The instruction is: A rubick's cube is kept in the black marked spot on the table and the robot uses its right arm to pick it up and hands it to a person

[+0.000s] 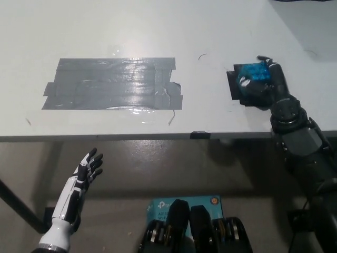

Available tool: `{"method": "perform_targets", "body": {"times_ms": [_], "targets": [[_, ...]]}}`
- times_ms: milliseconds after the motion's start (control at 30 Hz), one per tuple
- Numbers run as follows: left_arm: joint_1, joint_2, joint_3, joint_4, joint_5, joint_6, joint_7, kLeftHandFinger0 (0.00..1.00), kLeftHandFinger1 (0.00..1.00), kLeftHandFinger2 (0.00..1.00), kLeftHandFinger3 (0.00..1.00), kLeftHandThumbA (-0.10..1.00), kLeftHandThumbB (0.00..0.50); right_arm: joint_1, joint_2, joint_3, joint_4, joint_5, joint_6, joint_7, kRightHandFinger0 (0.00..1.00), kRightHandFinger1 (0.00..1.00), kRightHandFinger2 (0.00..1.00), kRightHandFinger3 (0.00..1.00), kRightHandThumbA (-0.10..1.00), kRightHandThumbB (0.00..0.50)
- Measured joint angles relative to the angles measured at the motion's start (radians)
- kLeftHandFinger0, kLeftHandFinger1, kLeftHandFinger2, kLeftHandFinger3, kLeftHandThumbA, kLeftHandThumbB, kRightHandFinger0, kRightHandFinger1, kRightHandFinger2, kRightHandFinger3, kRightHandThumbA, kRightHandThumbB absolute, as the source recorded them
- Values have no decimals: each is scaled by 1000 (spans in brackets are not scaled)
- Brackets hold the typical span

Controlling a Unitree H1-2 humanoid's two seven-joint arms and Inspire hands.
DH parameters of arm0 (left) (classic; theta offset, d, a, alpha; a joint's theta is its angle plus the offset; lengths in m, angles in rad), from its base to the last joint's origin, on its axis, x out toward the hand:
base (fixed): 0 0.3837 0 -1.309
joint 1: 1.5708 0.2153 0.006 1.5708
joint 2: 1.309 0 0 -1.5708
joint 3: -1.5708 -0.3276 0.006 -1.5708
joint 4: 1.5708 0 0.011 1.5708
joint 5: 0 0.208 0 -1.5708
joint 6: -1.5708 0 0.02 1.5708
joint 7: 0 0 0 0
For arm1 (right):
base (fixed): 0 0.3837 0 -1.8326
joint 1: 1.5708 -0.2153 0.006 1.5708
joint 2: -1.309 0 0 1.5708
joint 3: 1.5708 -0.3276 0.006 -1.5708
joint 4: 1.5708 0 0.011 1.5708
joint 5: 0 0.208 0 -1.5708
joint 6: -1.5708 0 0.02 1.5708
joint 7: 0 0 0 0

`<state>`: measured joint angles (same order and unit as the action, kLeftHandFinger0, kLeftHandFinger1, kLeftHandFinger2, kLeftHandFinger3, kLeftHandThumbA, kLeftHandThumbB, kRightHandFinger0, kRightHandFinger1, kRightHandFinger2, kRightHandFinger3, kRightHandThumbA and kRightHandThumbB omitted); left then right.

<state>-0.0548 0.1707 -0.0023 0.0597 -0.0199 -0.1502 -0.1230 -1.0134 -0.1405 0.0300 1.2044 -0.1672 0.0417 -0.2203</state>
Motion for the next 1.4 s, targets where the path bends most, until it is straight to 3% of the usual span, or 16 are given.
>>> {"method": "perform_targets", "body": {"times_ms": [100, 133, 200, 267, 367, 567, 700, 833, 867, 967, 1133, 1400], "targets": [[-5, 0, 0, 0, 0, 0, 0, 1000, 1000, 1000, 1000, 1000, 245, -3, -2, 15, 11, -9, -3, -16, 176, 693, 988, 790, -100, 206], [-5, 0, 0, 0, 0, 1, 0, 1000, 1000, 1000, 1000, 1000, 245, -3, -2, 16, 12, -9, -3, -18, 188, 698, 987, 796, -100, 203], [-7, 0, 1, 0, 0, 2, 0, 1000, 1000, 1000, 1000, 1000, 234, -4, -3, 16, 15, -11, -6, -28, 113, 636, 953, 802, -100, 199], [-10, 0, 1, 0, 0, 4, 0, 1000, 1000, 1000, 1000, 1000, 230, -4, -3, 15, 17, -11, -12, -37, 150, 667, 988, 839, -100, 191], [-11, 0, 1, 0, 0, 6, 0, 1000, 1000, 1000, 1000, 1000, 225, -4, -4, 12, 17, -11, -19, -43, 194, 687, 985, 816, -100, 192], [-12, 0, 1, -3, 1, 9, 0, 1000, 1000, 1000, 1000, 1000, 209, 7, -4, 0, 0, -9, -44, -54, 113, 615, 955, 875, -100, 195], [-19, 0, 1, -3, 1, 10, 0, 1000, 1000, 1000, 1000, 1000, 201, 45, -3, -30, -94, 2, -50, -66, 112, 594, 928, 839, -100, 183], [-23, 0, 1, -2, 1, 10, 0, 1000, 1000, 1000, 1000, 1000, 197, 96, 1, -59, -209, 14, -39, -66, 88, 451, 825, 813, -100, 200], [-23, 0, 1, -1, 1, 10, 0, 1000, 1000, 1000, 1000, 1000, 194, 119, 4, -68, -257, 18, -33, -65, 4, 403, 802, 814, -100, 184], [-23, 0, 1, 0, 1, 11, 0, 1000, 1000, 1000, 1000, 1000, 193, 156, 8, -76, -354, 25, -15, -64, 0, 446, 872, 873, -100, 176], [-23, 0, 1, 5, 1, 12, 0, 1000, 1000, 1000, 1000, 1000, 183, 222, 11, -80, -539, 31, 17, -59, 7, 480, 836, 865, -100, 181], [-23, 0, 1, 14, 1, 13, 0, 1000, 1000, 1000, 1000, 1000, 176, 290, 23, -80, -781, 34, 68, -54, 48, 550, 893, 884, -100, 167]]}}
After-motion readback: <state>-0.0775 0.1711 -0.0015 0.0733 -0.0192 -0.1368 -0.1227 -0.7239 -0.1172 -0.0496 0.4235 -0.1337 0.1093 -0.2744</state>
